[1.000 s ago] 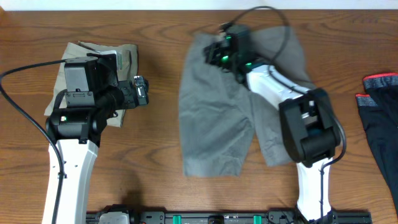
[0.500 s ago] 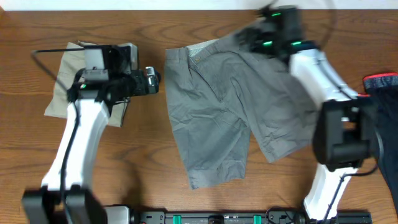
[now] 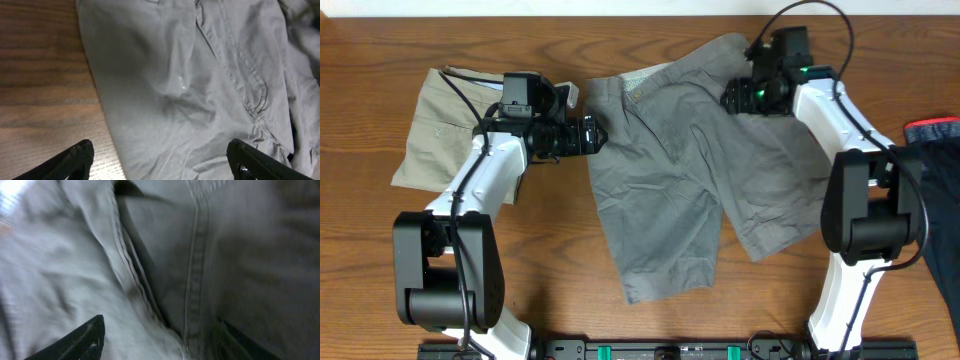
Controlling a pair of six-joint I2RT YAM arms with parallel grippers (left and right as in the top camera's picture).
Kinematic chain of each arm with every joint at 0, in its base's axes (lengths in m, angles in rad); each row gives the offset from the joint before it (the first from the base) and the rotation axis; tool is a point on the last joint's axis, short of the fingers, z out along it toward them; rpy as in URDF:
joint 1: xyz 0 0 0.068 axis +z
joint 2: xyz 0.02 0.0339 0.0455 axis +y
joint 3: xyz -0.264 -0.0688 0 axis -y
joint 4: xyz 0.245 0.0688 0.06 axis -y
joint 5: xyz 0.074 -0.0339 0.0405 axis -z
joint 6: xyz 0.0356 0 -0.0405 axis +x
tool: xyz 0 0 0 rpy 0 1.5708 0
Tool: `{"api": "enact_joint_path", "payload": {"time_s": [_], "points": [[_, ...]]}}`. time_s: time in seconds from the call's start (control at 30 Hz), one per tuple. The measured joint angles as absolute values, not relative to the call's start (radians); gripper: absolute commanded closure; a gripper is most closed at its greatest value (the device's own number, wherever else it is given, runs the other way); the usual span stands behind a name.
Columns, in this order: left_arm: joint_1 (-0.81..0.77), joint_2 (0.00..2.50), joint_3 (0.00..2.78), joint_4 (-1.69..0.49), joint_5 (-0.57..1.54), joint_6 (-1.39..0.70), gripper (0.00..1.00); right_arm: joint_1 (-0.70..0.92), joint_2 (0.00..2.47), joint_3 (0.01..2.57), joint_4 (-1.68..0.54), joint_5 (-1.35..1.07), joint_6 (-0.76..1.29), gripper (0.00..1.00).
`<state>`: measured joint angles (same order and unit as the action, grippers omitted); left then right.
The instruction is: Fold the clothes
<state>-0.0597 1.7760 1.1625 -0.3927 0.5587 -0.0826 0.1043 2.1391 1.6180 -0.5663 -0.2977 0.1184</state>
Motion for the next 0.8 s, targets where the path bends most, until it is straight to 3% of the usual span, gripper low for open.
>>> {"api": "enact_joint_path", "payload": {"time_s": [0.03,0.1,0.13,0.63,0.67,0.73,0.8], "points": [[-0.061,1.777,1.163,-0.387,0.561,-0.083,0.14,0.117,2.143,1.617,-0.584,-0.247,0.105,0.48],[-0.061,1.777,1.163,-0.383,0.563,-0.082,0.14,0.130,2.144,1.617,-0.588,-0.181,0.088,0.90],[-0.061,1.777,1.163,-0.383,0.563,-0.082,0.14,0.134,2.144,1.617,-0.587,-0.157,0.078,0.99],[-0.061,1.777,1.163,-0.384,0.569,-0.082,0.12,0.035,1.997,1.618,-0.624,0.023,0.087,0.99],[-0.061,1.777,1.163,-0.384,0.570,-0.083,0.12,0.012,1.972,1.620,-0.635,0.020,0.083,0.91],[-0.061,1.777,1.163,-0.384,0.570,-0.083,0.12,-0.014,1.957,1.622,-0.640,-0.041,0.046,0.64],[-0.061,1.777,1.163,-0.384,0.570,-0.082,0.12,-0.027,1.958,1.622,-0.641,-0.161,-0.008,0.54]]}}
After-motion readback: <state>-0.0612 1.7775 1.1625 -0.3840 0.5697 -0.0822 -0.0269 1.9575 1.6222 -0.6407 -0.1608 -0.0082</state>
